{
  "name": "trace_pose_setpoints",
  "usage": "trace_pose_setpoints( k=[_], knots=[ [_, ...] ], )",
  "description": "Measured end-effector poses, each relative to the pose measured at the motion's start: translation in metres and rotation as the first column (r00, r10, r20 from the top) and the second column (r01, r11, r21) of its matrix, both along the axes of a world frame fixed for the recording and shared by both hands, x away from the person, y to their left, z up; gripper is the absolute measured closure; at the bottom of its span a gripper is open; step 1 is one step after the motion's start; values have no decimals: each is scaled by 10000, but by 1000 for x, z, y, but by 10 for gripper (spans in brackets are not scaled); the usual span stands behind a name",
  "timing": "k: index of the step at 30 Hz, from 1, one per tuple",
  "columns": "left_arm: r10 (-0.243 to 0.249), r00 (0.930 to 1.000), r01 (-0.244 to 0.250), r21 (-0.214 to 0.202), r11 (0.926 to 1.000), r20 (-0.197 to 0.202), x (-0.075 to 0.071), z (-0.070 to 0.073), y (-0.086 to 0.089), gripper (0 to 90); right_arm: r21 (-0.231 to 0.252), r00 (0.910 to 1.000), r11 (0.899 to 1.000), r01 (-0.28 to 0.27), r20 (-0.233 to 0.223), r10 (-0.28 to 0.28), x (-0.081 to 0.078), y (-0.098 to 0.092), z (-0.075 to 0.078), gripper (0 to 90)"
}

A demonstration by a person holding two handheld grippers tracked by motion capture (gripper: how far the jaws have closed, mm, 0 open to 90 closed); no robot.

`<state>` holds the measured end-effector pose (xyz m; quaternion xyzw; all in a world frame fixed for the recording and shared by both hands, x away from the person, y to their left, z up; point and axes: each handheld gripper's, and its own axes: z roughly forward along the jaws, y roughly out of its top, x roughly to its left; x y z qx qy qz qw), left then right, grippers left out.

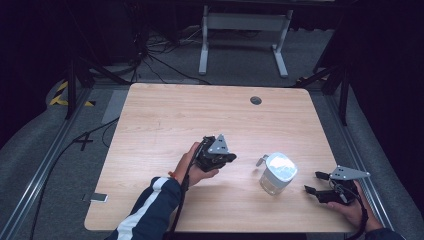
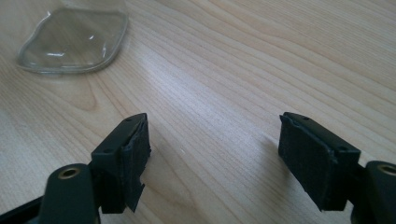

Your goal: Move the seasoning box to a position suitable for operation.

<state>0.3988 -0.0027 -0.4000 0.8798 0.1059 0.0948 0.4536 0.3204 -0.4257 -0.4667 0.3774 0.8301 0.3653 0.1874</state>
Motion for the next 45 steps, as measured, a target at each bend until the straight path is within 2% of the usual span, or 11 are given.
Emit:
trace_pose_setpoints(
  k=[4, 5, 6, 9, 15, 18, 23, 29, 37, 42, 45],
  knots=[
    [-367, 9991, 369, -109, 9993, 205, 1, 10, -23, 899, 4, 10000, 10000, 0, -4, 0, 0, 0, 0, 248],
    [-367, 9991, 369, -109, 9993, 205, 1, 10, -23, 899, 3, 10000, 10000, -6, 0, 6, 0, 0, 0, 248],
    [-507, 9981, 514, -193, 9985, 351, 2, 15, -34, 899, 14, 10000, 10000, -5, 7, 5, 0, 0, 0, 248],
    [-622, 9971, 634, -264, 9976, 435, 3, 20, -43, 899, 3, 10000, 10000, -15, 12, 15, 0, 0, 0, 248],
    [-723, 9967, 741, -518, 9959, 364, 6, 23, -55, 899, 5, 10000, 10000, -17, 6, 17, 0, -1, 0, 248],
    [-852, 9958, 877, -827, 9927, 328, 4, 24, -61, 899, 5, 10000, 10000, -18, 6, 18, 0, -1, 0, 248],
    [-875, 9958, 897, -989, 9910, 262, 5, 24, -73, 899, 2, 10000, 10000, -21, -1, 21, 0, -1, 0, 248],
    [-943, 9955, 928, -1322, 9869, -52, 9, 20, -79, 899, -2, 10000, 10000, -35, -13, 35, 0, -1, 0, 248],
    [-836, 9965, 834, -1136, 9900, 36, 12, 17, -84, 899, -7, 10000, 10000, -33, -4, 33, 0, -1, 0, 248],
    [-876, 9962, 871, -1432, 9858, 30, 9, 20, -84, 898, 2, 10000, 10000, -16, -3, 16, 0, -1, 0, 249],
    [-1058, 9943, 1068, -1193, 9871, 142, 5, 21, -87, 898, -7, 10000, 10000, -22, -4, 22, 0, -1, 0, 248]
  ],
)
